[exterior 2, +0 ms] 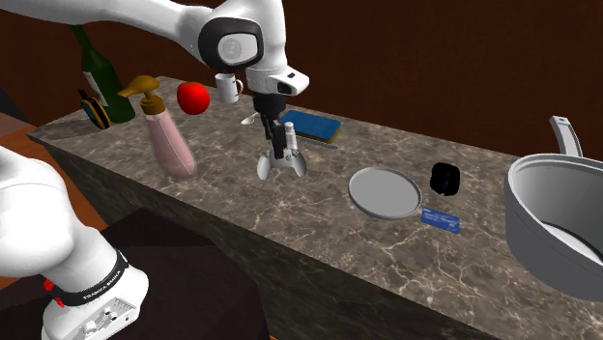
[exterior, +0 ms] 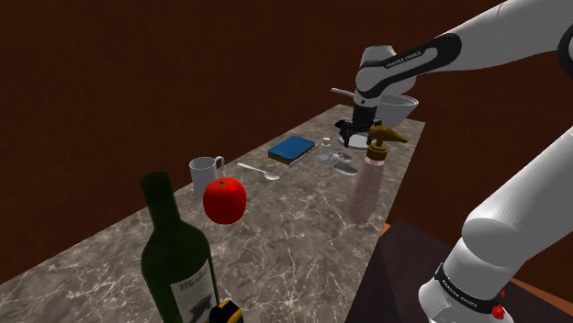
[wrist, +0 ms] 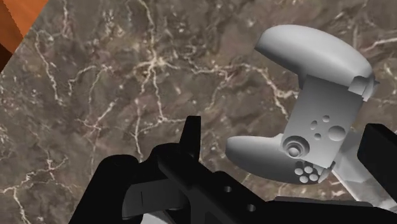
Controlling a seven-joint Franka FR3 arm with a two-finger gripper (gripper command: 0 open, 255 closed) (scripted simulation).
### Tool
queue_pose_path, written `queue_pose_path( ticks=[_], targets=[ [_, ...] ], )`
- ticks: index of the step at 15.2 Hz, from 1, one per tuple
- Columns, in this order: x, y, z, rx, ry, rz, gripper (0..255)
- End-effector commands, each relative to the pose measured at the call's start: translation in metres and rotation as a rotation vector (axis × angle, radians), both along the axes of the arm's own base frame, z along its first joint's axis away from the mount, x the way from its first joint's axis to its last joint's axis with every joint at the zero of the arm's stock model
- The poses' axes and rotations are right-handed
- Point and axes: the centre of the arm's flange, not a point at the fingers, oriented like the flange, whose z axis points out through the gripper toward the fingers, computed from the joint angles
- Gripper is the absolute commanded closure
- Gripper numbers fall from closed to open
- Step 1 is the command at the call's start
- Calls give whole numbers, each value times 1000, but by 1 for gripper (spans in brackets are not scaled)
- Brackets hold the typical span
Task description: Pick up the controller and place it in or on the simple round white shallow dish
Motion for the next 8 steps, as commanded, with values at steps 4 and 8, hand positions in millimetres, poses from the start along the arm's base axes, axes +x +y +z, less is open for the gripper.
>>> queue_pose_path(
  ticks=[4, 8],
  targets=[
    [4, -7, -25, 1, -1, -18, 0],
    [4, -7, -44, 1, -1, -18, 0]
  ],
)
